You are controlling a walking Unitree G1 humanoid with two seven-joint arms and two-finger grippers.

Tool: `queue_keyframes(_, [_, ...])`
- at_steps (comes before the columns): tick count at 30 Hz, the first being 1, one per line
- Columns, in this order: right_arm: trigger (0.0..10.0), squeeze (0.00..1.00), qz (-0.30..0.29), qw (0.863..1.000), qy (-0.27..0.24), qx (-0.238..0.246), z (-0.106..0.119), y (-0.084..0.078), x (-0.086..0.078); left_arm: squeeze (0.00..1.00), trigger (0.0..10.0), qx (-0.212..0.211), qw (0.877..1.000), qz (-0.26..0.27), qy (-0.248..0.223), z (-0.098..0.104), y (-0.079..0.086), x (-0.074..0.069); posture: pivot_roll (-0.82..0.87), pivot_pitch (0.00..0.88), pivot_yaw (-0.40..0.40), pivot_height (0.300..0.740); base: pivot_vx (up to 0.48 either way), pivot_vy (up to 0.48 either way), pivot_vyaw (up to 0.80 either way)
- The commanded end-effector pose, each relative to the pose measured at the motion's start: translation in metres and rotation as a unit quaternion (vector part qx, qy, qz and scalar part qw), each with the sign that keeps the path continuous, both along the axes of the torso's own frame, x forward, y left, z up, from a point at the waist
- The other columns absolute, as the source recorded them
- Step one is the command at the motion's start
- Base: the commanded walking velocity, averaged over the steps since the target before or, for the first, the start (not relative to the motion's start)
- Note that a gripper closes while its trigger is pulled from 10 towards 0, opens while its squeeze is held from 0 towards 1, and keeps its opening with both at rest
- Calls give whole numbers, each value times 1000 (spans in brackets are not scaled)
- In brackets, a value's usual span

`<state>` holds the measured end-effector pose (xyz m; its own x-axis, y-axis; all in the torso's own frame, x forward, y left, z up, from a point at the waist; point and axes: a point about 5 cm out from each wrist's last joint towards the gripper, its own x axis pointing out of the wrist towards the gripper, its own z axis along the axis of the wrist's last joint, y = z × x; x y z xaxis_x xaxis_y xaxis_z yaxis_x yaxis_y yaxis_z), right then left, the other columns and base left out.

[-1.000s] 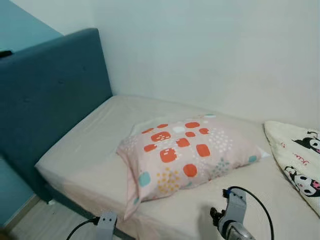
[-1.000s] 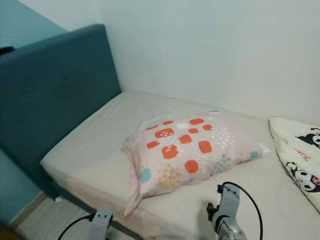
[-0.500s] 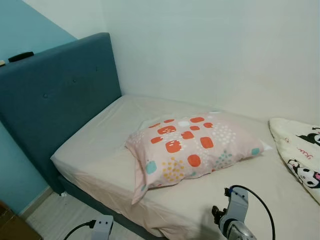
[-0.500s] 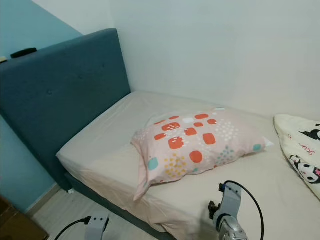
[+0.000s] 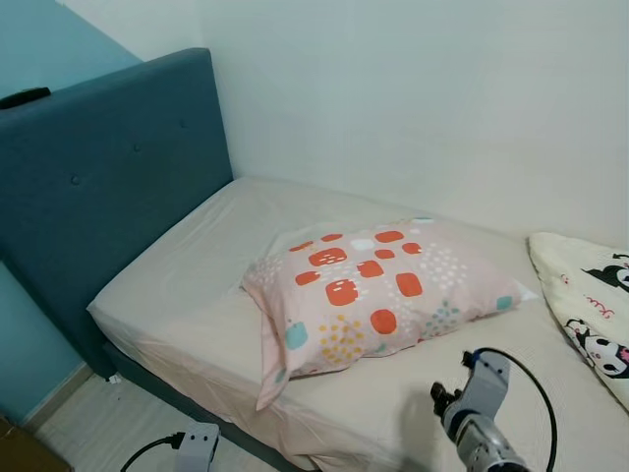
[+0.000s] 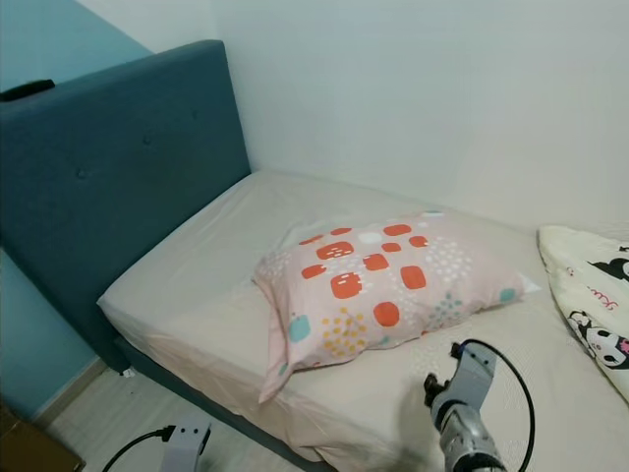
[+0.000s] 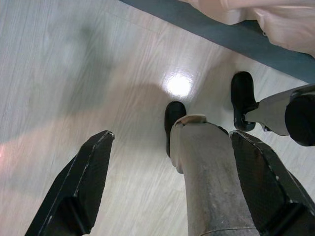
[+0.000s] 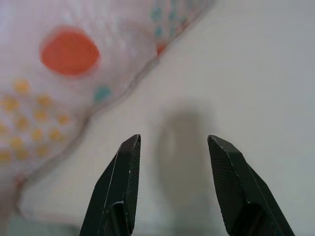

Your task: Clean up the room

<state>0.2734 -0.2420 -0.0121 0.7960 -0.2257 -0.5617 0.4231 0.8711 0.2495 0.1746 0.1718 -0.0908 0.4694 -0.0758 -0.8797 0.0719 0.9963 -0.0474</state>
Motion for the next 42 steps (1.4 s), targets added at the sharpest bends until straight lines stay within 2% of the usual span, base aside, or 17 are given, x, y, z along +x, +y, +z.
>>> queue_keyframes(1, [10000,0,-19,999,-32,4,12,-8,9,0,10000,5,1000,4,-8,1,3,2,-24,0,-9,702,0,0,0])
queue_keyframes(3, [10000,0,-33,997,-63,10,25,-15,20,0,10000,0,1000,12,-19,4,1,7,-23,0,-9,692,0,0,0])
queue_keyframes(5, [10000,0,-38,996,-74,12,30,-17,23,0,10000,-2,1000,14,-23,5,0,9,-23,0,-9,687,0,0,0])
queue_keyframes(9, [10000,0,-73,988,-124,46,48,-28,34,0,10000,-10,998,20,-58,14,0,28,-19,0,-10,667,0,0,0])
queue_keyframes(10, [10000,0,-73,988,-124,46,48,-28,34,0,10000,-10,998,20,-58,14,0,28,-19,0,-10,667,0,0,0])
queue_keyframes(12, [10000,0,-89,984,-141,66,53,-33,36,0,10000,-11,997,11,-81,21,0,40,-16,1,-9,652,0,0,0])
queue_keyframes(16, [10000,0,-100,980,-149,79,54,-36,36,0,10000,-13,995,10,-100,27,0,49,-14,7,-6,642,0,0,0])
queue_keyframes(19, [10000,0,-112,976,-161,97,55,-40,35,0,10000,-19,990,13,-138,41,0,70,-11,12,-3,627,0,0,0])
queue_keyframes(20, [10000,173,-115,975,-164,100,56,-41,35,0,10000,-20,988,11,-150,46,0,76,-11,15,-1,622,0,0,0])
queue_keyframes(21, [10000,541,-116,973,-171,106,57,-42,35,0,10000,-20,987,7,-162,51,-1,83,-11,18,1,612,0,0,0])
queue_keyframes(22, [10000,757,-115,971,-176,111,58,-42,36,0,10000,-20,986,6,-167,53,-1,85,-11,18,1,607,0,0,0])
queue_keyframes(24, [10000,757,-114,970,-181,115,59,-43,36,0,10000,-20,985,6,-170,54,-1,87,-11,18,1,602,0,0,0])
queue_keyframes(25, [10000,1000,-114,968,-188,120,61,-43,37,0,10000,-22,984,8,-177,56,-1,90,-12,21,4,592,0,0,0])
queue_keyframes(33, [10000,1000,-101,957,-235,138,77,-46,47,0,10000,-27,977,29,-207,66,2,101,-4,28,5,557,0,0,0])
queue_keyframes(42, [10000,1000,-69,945,-277,157,93,-37,60,0,10000,-8,977,33,-211,65,16,96,23,62,23,522,0,0,0])
